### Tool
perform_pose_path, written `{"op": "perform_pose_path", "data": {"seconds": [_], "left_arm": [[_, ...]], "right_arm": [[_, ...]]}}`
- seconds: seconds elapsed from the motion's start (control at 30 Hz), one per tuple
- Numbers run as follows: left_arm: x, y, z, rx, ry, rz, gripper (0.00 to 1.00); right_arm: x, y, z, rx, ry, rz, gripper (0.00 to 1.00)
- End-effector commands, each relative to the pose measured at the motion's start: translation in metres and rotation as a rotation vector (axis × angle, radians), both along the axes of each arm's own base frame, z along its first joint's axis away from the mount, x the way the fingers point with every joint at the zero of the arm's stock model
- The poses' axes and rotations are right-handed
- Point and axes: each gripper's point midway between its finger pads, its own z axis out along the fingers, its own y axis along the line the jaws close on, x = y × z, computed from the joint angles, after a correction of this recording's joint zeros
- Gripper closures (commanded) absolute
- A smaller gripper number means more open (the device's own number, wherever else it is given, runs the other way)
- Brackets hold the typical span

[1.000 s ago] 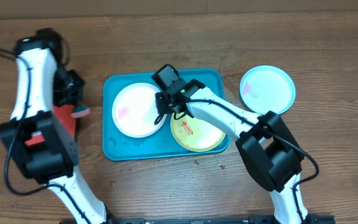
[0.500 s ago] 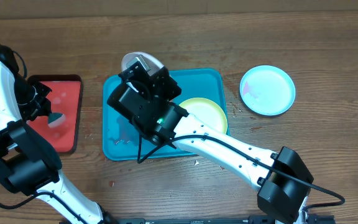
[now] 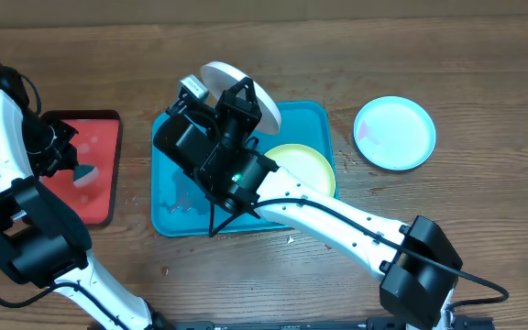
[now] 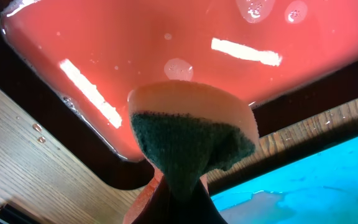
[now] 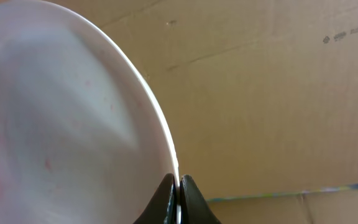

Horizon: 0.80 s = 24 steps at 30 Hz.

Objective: Clean dirty plates on tray and stack at the side
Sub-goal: 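Lift the white plate with the right gripper and carry it right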

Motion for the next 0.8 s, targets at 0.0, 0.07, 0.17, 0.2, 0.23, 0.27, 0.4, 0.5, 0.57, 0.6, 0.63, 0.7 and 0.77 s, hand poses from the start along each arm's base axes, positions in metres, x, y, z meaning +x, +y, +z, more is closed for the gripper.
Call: {"op": "perform_pose_path", "data": {"seconds": [0.0, 0.07, 0.17, 0.2, 0.23, 0.27, 0.4, 0.5, 0.57, 0.6, 0.63, 0.7, 0.77], "left_arm": [[0.003, -0.001, 0.009, 0.006, -0.032, -0.013, 0.96], [0.003, -0.001, 0.009, 0.009, -0.034, -0.025, 0.96], [0.004, -0.001, 0.009, 0.008, -0.035, -0.027, 0.96], [0.004, -0.001, 0.009, 0.008, -0.035, -0.027, 0.96], [0.004, -0.001, 0.009, 0.008, -0.035, -0.027, 0.96], [0.003, -0.001, 0.009, 0.008, -0.034, -0.027, 0.96], [0.003, -0.001, 0.009, 0.008, -0.035, -0.035, 0.96], [0.004, -0.001, 0.009, 0.008, -0.035, -0.038, 0.96], [0.004, -0.001, 0.009, 0.008, -0.036, -0.039, 0.96], [0.004, -0.001, 0.009, 0.009, -0.036, -0.039, 0.96], [0.005, -0.001, 0.009, 0.01, -0.038, -0.041, 0.96], [0.006, -0.002, 0.009, 0.012, -0.041, -0.046, 0.96], [0.009, -0.005, 0.009, 0.014, -0.047, -0.071, 0.96]], "right_arm": [[-0.002, 0.002, 0.01, 0.249, -0.043, -0.01, 0.96], [-0.003, 0.015, -0.024, 0.378, 0.098, 0.06, 0.96], [-0.012, 0.036, -0.079, 0.45, 0.413, 0.212, 0.96], [-0.013, 0.034, -0.087, 0.459, 0.463, 0.222, 0.96], [-0.011, 0.029, -0.09, 0.478, 0.487, 0.208, 0.96], [-0.006, 0.022, -0.089, 0.519, 0.479, 0.172, 0.96], [0.021, -0.017, -0.084, 0.732, 0.424, -0.011, 0.96], [0.037, -0.056, -0.085, 0.918, 0.464, -0.138, 0.96], [0.047, -0.082, -0.09, 1.083, 0.543, -0.216, 0.96], [0.05, -0.092, -0.093, 1.134, 0.573, -0.241, 0.96], [0.053, -0.107, -0.097, 1.204, 0.626, -0.275, 0.96], [0.056, -0.137, -0.105, 1.284, 0.701, -0.334, 0.96], [0.056, -0.179, -0.115, 1.332, 0.73, -0.442, 0.96]]}}
